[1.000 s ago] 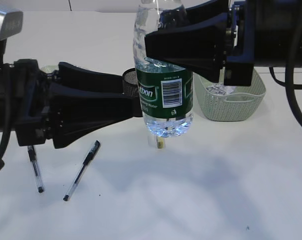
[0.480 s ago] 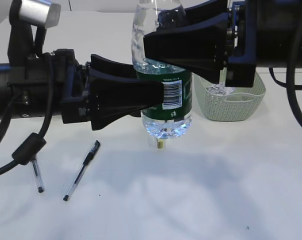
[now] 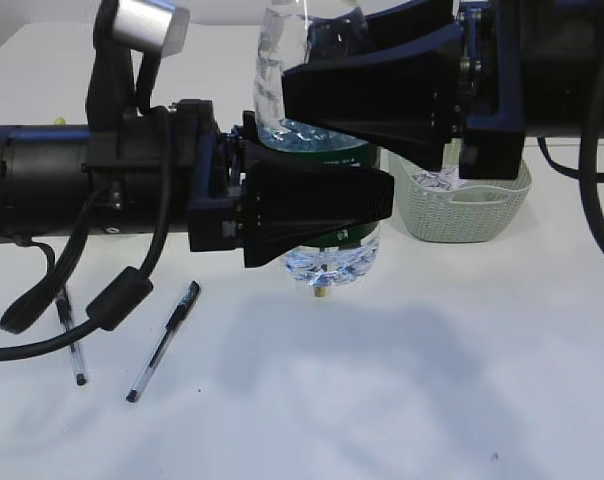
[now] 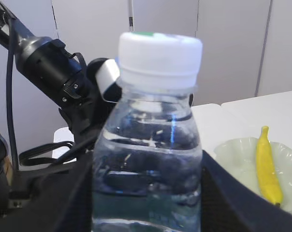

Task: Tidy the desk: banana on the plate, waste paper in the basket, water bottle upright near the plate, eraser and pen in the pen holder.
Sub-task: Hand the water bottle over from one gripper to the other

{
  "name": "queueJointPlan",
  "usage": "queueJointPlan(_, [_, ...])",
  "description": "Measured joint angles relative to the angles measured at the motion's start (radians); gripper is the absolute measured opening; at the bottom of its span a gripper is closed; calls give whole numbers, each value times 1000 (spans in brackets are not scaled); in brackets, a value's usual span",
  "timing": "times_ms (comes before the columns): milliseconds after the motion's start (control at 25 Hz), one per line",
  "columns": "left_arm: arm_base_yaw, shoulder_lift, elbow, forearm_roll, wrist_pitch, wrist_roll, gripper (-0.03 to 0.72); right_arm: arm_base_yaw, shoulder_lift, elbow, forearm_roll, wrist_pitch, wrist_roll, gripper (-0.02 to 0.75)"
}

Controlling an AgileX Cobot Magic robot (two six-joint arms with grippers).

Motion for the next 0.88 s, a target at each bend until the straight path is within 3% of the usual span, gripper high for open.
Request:
queueJointPlan(240, [0, 4, -2, -7, 4, 0, 632, 0, 0, 0, 0, 2, 0, 417])
queueJointPlan(520, [-18, 4, -2, -14, 6, 4, 472, 0, 0, 0, 2, -6, 4, 417])
queueJointPlan(880, [-20, 4, -2, -22, 31, 29, 455, 0, 0, 0, 2, -26, 8, 447])
